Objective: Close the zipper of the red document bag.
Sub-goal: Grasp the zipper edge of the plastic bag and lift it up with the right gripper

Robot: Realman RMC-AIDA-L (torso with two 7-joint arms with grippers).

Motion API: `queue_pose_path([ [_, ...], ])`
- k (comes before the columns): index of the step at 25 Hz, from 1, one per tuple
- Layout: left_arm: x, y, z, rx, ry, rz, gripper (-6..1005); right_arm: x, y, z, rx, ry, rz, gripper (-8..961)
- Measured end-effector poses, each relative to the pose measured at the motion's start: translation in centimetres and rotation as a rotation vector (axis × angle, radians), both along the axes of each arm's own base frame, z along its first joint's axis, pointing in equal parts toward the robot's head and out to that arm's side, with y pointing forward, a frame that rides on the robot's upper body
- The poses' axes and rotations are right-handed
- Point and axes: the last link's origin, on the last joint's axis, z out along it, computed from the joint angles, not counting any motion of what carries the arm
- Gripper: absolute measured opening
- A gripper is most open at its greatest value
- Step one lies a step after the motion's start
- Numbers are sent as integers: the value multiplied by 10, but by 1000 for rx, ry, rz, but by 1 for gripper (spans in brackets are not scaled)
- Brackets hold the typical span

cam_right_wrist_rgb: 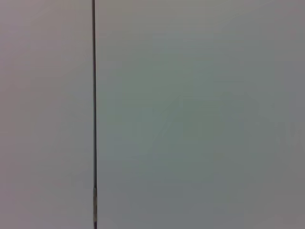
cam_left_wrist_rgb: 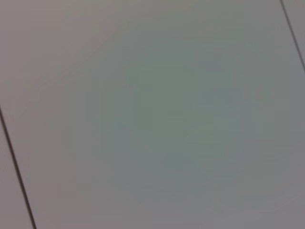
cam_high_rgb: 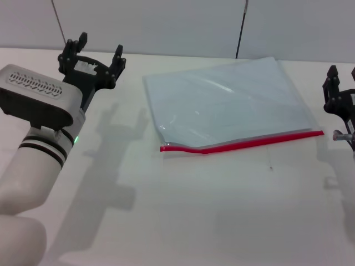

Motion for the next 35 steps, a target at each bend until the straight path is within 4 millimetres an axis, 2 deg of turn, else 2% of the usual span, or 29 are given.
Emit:
queue_pose_path([
  [18,-5,6,1,-5,-41,54,759,-12,9,-1,-4,8,26,468],
  [26,21,4,-11,-111,4,17,759,-9,10,-2,-16,1,16,468],
  [32,44,1,-20,-293,128,-11,758,-7,11,-2,-19,5,2,468],
  [35,53,-3,-18,-367,205,-31,758,-6,11,-1,-18,3,1,468],
])
